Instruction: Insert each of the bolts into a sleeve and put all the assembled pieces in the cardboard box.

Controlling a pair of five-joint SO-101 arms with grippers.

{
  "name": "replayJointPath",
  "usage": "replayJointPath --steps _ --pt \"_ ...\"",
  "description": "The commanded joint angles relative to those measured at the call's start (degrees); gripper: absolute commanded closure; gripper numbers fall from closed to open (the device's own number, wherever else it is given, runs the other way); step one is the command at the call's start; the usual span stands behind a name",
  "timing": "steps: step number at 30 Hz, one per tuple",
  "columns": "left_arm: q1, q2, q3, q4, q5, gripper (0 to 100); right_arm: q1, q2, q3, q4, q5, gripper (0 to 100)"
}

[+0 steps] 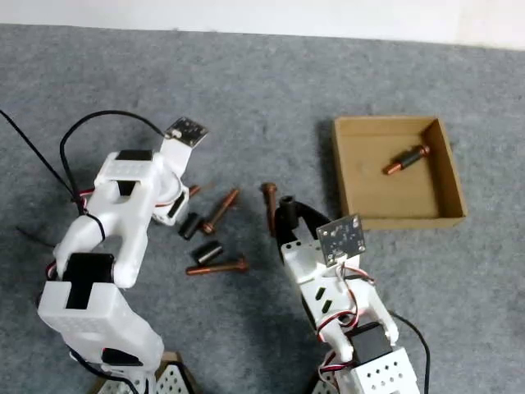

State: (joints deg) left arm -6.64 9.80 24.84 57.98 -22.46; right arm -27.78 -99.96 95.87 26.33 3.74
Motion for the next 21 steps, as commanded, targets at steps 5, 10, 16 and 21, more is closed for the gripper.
replayJointPath --steps 5,10,16,21 --pt "-1.27 0.13 -0.84 2.81 -2.55 88 0.57 -1.63 4.09 0.13 0.26 99.5" --pt "-1.19 0.13 0.13 3.25 -3.96 100 0.57 -1.63 4.09 0.13 0.26 99.5" --pt "-1.19 0.04 0.22 3.25 -3.96 99 0.57 -1.63 4.09 0.13 0.26 99.5" --pt "-1.36 -0.57 0.04 4.40 -3.96 99 0.57 -1.63 4.09 0.13 0.35 99.5"
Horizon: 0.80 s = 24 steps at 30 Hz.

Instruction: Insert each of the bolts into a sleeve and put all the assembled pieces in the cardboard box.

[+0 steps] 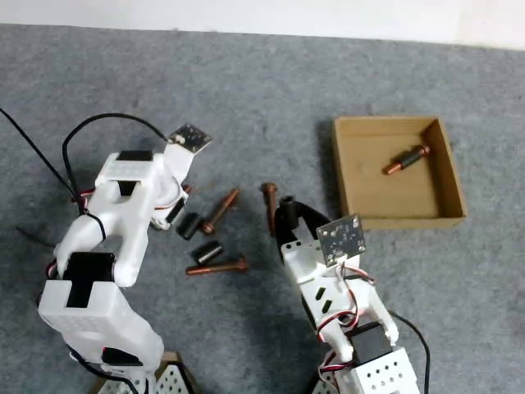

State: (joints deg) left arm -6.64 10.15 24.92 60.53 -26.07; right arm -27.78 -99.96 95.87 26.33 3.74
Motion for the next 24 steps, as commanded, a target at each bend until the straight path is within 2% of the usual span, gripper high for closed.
replayJointPath --steps 1,5,12,18,24 --pt "-1.36 -1.01 -0.48 2.81 -0.35 99 0.57 -1.63 4.09 0.13 0.35 99.5" --pt "-1.36 -2.24 -3.38 7.03 -0.53 99 0.57 -1.63 4.09 0.13 0.35 99.5" --pt "-1.36 -11.38 -4.70 13.45 -8.97 99 0.57 -1.63 4.09 0.13 0.35 99.5" --pt "-3.12 -15.16 -4.53 18.02 -26.11 99 0.57 -1.63 4.09 0.13 0.35 99.4" --pt "-13.41 -15.16 -4.44 18.11 -51.08 99 0.57 -1.63 4.09 0.13 0.35 99.4"
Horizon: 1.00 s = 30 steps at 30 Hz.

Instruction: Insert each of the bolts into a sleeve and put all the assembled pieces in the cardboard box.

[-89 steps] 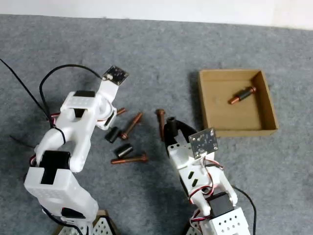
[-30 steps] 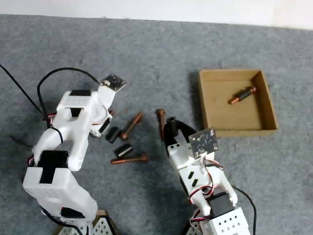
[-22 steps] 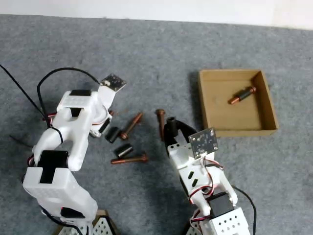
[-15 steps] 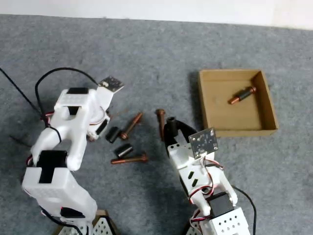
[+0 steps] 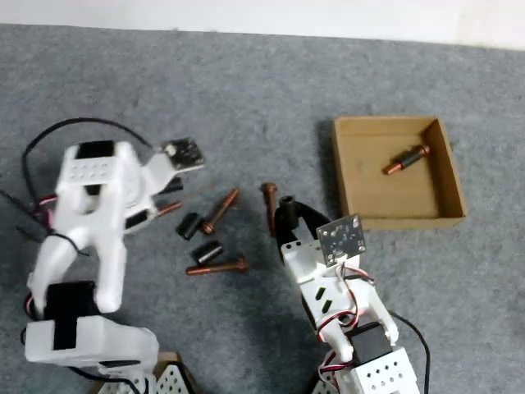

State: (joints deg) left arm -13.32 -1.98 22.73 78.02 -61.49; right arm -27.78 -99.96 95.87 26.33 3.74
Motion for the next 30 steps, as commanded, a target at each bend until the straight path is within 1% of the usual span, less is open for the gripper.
replayJointPath --steps 1,3,5,9,11,14,16,18,22,25,27,30 --pt "-8.57 -3.03 -2.24 0.62 -18.99 99 0.57 -1.63 4.09 0.13 0.35 99.4" --pt "-11.82 -3.03 -2.33 0.35 -24.26 99 0.57 -1.63 4.09 0.13 0.35 99.4" --pt "-14.29 -3.03 -2.42 0.35 -27.25 99 0.57 -1.63 4.09 0.13 0.35 99.4" --pt "-17.63 -3.03 -2.77 0.26 -29.89 99 0.57 -1.63 4.09 0.13 0.35 99.4" --pt "-19.12 -2.95 -2.86 -2.64 -30.77 99 0.57 -1.63 4.26 0.13 0.35 99.4" --pt "-20.97 -2.68 -2.33 -9.23 -30.68 99 0.57 -1.63 4.44 0.13 0.35 99.4" --pt "-21.85 -0.92 -3.12 -11.69 -30.59 99 0.57 -1.63 4.44 0.13 0.35 99.4" --pt "-22.64 1.71 -5.32 -12.31 -30.59 99 0.57 -1.63 4.44 0.13 0.35 99.4" --pt "-24.13 8.57 -12.53 -12.22 -30.33 99 0.57 -1.63 4.44 0.13 0.35 99.4" --pt "-24.48 13.67 -17.89 -12.13 -26.11 99 0.57 -1.63 4.44 0.13 0.35 99.4" --pt "-24.48 16.40 -21.41 -10.11 -24.53 99 0.57 -1.63 4.44 0.13 0.35 99.4" --pt "-24.13 19.38 -26.59 -3.87 -24.35 99 0.57 -1.63 4.44 0.13 0.35 99.4"
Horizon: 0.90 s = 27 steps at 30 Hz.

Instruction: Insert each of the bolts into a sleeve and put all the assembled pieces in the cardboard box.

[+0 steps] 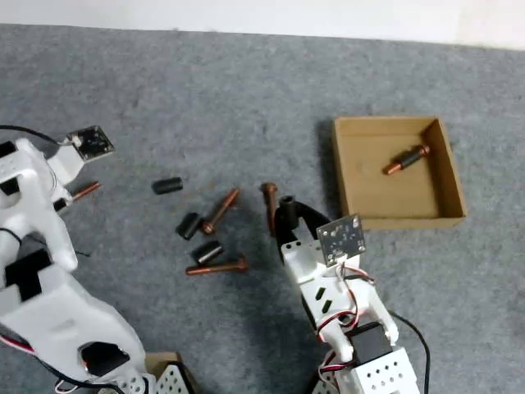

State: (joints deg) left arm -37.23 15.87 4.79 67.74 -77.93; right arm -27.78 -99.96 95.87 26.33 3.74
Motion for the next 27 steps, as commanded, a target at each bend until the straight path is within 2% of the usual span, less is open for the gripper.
replayJointPath --steps 1,8,10,12,14,21,24,27 --pt "0.13 2.33 -10.51 8.35 -7.91 99 0.57 -1.63 4.44 0.13 0.35 99.4" --pt "0.75 5.67 -18.59 17.58 -7.91 99 0.57 -1.63 4.44 0.13 0.35 99.4" --pt "0.75 6.11 -19.47 18.81 -7.65 96 0.57 -1.63 4.44 0.13 0.35 99.4" --pt "0.48 6.37 -19.47 19.60 -7.21 87 0.57 -1.63 4.44 0.13 0.35 99.4" --pt "0.40 6.46 -19.65 19.25 -3.52 81 0.57 -1.63 4.44 0.13 0.35 99.4" --pt "0.75 6.02 -19.65 19.60 0.97 81 0.57 -1.63 4.53 0.13 0.35 99.4" --pt "1.98 5.93 -19.82 19.34 15.03 83 0.57 -1.63 4.53 0.13 0.35 99.4" --pt "2.42 6.37 -21.93 19.69 37.98 85 0.57 -1.63 4.53 0.13 0.35 99.4"
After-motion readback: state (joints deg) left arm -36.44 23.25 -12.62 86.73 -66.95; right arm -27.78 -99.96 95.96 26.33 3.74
